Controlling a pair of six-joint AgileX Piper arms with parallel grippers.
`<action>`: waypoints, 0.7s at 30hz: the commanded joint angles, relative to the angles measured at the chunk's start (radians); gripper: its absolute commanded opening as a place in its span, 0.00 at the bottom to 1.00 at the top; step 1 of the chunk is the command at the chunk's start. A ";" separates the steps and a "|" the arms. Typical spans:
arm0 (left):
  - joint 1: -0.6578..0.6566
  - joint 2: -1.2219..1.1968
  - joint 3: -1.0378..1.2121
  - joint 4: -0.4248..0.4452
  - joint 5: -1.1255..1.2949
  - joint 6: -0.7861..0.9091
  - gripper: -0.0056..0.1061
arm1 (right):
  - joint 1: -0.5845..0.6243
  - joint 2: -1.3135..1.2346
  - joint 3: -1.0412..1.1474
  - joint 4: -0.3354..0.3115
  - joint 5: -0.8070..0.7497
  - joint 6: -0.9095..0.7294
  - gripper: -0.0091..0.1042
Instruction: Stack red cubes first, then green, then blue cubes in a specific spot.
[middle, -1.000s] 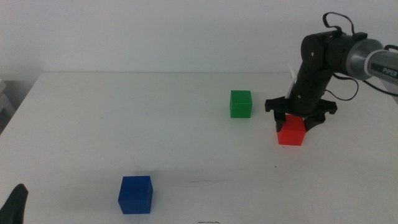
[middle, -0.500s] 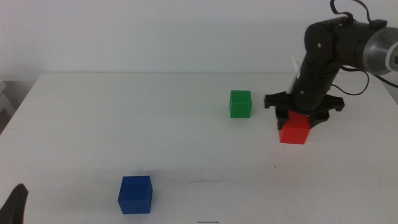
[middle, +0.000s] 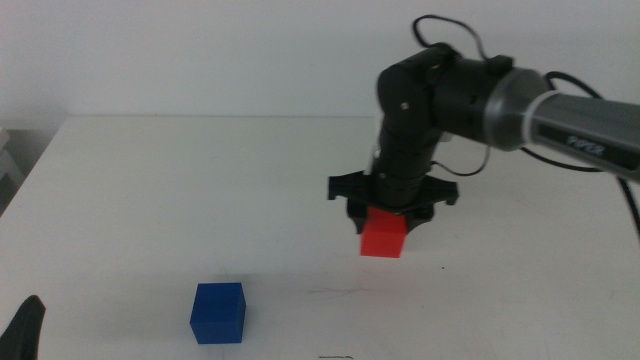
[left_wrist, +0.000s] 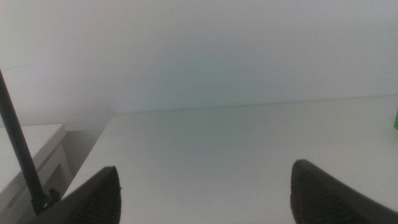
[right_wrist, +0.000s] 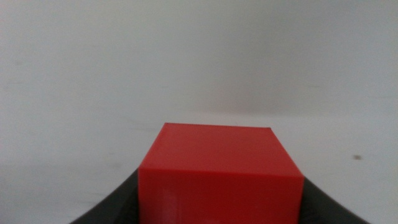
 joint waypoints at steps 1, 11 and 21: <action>0.002 -0.020 -0.005 -0.003 -0.078 -0.007 0.89 | 0.027 -0.033 -0.065 -0.019 0.001 0.024 0.08; 0.002 -0.020 -0.005 -0.003 -0.078 -0.007 0.89 | 0.085 0.081 -0.179 -0.014 0.063 0.023 0.08; 0.002 -0.020 -0.005 -0.003 -0.078 -0.007 0.89 | 0.107 0.109 -0.179 -0.015 0.042 0.026 0.08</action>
